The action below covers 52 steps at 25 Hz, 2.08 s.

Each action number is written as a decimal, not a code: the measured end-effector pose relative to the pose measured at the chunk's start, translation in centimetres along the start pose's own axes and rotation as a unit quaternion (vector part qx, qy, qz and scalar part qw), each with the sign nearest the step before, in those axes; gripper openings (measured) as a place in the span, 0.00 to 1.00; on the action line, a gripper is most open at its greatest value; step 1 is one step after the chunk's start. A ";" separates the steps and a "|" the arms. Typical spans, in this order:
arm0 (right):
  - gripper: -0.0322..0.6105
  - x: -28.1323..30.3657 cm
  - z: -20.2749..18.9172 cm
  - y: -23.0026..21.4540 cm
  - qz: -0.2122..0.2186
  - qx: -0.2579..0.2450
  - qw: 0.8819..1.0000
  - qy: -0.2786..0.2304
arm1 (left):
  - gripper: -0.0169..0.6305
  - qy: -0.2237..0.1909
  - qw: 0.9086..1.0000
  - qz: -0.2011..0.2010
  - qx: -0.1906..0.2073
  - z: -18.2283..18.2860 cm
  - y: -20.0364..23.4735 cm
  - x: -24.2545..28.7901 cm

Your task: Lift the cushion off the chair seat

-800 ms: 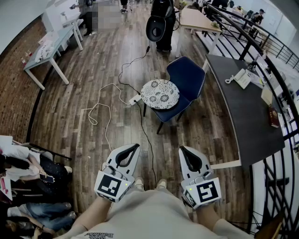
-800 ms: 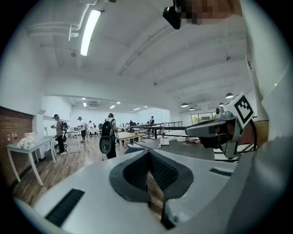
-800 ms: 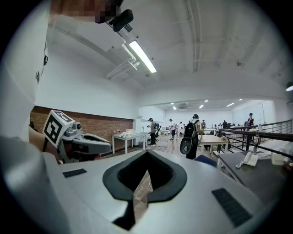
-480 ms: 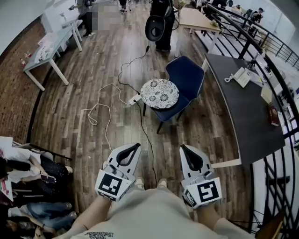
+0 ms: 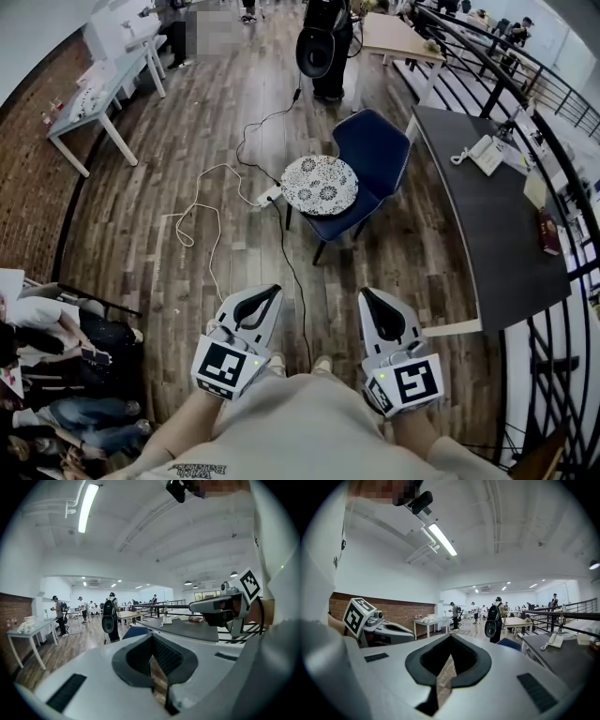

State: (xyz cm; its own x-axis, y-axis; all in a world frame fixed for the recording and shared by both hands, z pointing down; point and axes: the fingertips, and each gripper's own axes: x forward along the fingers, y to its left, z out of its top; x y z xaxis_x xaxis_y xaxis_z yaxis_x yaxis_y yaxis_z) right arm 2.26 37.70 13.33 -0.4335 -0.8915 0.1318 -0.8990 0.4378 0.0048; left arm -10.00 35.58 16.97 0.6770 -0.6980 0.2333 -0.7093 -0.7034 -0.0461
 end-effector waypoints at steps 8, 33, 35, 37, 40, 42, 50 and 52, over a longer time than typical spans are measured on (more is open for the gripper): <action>0.05 -0.7 -1.5 -1.6 0.007 0.002 1.000 0.004 | 0.03 0.001 1.000 0.006 0.004 0.0 -1.9 1.3; 0.05 -3.9 -4.5 -8.5 0.010 -0.002 1.000 0.000 | 0.03 0.002 0.999 0.049 -0.004 -0.3 -6.7 4.8; 0.05 -3.4 -4.6 -9.0 0.007 -0.008 1.000 -0.003 | 0.03 -0.003 0.999 0.047 -0.002 -0.4 -6.6 5.5; 0.05 -2.9 -4.8 -9.4 0.002 -0.012 1.000 -0.003 | 0.03 -0.004 0.999 0.044 -0.004 -0.9 -6.4 6.0; 0.05 -1.8 -5.4 -9.2 0.003 -0.012 1.000 -0.001 | 0.03 0.002 0.999 0.047 -0.007 -2.1 -5.2 6.3; 0.05 -1.0 -5.7 -9.4 0.003 -0.013 1.000 0.000 | 0.03 0.001 0.999 0.048 -0.010 -2.5 -4.4 7.0; 0.05 4.5 -6.2 -11.6 -0.020 -0.010 1.000 0.010 | 0.03 -0.008 1.000 0.028 -0.010 -2.1 0.4 11.8; 0.05 6.5 -6.0 -12.0 -0.020 -0.010 1.000 0.013 | 0.03 -0.009 1.000 0.026 -0.011 -1.8 2.0 12.9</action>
State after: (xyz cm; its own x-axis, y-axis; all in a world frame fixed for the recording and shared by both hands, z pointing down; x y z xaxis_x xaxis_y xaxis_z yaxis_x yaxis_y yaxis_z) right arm 10.60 27.39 20.11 -0.3953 -0.9049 0.1577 -0.9140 0.4046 0.0308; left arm -3.05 25.35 21.61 0.6428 -0.7356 0.2137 -0.7472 -0.6636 -0.0368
